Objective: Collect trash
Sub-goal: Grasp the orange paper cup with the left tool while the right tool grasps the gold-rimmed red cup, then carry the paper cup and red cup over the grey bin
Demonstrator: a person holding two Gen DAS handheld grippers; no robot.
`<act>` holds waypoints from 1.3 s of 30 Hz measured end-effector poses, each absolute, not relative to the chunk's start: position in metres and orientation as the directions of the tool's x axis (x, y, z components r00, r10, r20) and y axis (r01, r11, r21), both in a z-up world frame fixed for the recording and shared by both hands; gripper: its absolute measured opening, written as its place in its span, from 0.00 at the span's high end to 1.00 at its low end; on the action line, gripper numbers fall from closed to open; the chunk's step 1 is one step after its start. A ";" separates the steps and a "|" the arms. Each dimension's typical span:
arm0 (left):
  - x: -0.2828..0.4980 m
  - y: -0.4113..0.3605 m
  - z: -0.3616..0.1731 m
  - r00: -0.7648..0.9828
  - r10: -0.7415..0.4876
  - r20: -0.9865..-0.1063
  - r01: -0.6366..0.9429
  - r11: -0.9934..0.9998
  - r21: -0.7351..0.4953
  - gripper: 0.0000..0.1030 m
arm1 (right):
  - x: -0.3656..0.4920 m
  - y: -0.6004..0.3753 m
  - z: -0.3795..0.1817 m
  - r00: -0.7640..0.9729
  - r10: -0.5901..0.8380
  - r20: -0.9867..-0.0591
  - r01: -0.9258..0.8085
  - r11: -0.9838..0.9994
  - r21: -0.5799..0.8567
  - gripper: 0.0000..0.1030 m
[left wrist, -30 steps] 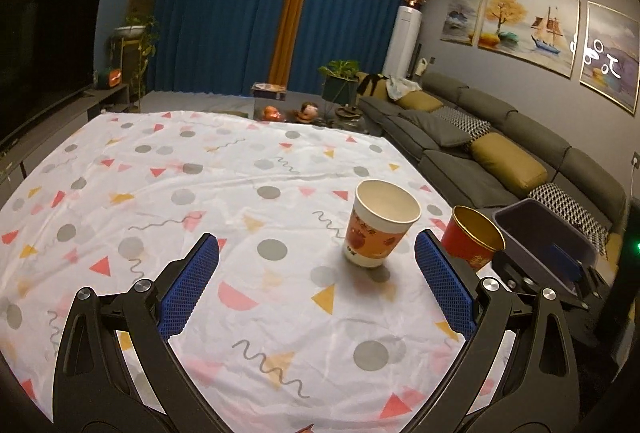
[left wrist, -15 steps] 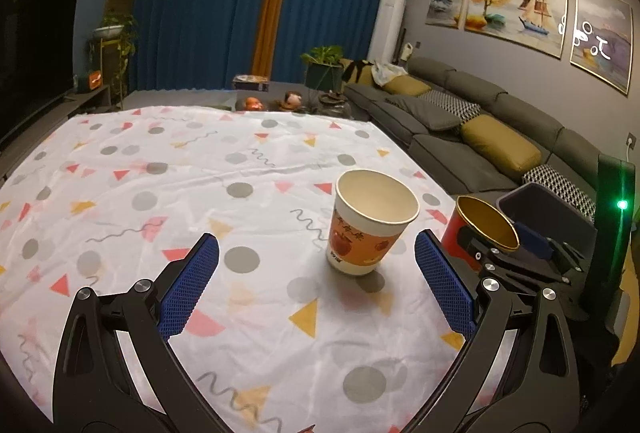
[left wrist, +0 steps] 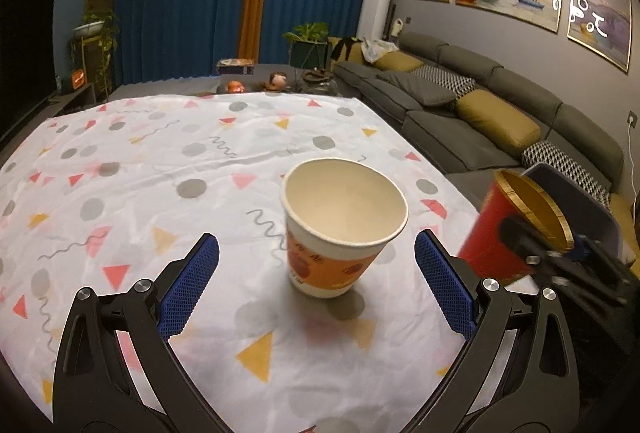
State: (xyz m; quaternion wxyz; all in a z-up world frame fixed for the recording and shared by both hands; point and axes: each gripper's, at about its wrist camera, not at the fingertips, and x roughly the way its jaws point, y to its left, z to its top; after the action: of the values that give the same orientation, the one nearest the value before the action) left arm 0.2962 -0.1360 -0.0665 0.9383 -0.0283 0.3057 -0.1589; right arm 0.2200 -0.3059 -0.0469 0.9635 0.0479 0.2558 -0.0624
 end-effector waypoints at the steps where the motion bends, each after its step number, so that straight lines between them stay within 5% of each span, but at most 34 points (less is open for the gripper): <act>1: 0.299 -0.139 -0.068 0.760 -0.312 -0.569 0.280 0.949 -0.147 0.06 | 0.216 -0.308 -0.044 0.866 -0.098 -0.491 0.148 0.987 0.064 0.46; 10: 0.313 -0.157 -0.075 0.751 -0.292 -0.592 0.266 0.955 -0.134 0.07 | 0.202 -0.316 -0.036 0.881 -0.096 -0.463 0.140 0.988 0.063 0.45; 15: 0.320 -0.157 -0.079 0.717 -0.326 -0.616 0.288 0.944 -0.164 0.36 | 0.198 -0.317 -0.037 0.883 -0.089 -0.461 0.134 0.989 0.066 0.45; 28: 0.286 -0.167 -0.046 0.719 -0.417 -0.556 0.381 0.906 -0.187 0.39 | 0.176 -0.331 -0.018 0.904 -0.102 -0.415 0.147 0.986 0.079 0.45; 39: 0.246 -0.266 0.002 0.633 -0.628 -0.453 0.611 0.764 -0.206 0.39 | 0.132 -0.416 0.000 0.882 -0.298 -0.365 0.356 0.929 0.102 0.45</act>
State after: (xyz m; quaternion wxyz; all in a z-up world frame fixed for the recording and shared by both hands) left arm 0.2456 -0.2665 0.0017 0.9034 -0.0163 0.2570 -0.3429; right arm 0.1322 -0.4162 0.0001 0.9665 0.0832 0.1742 -0.1691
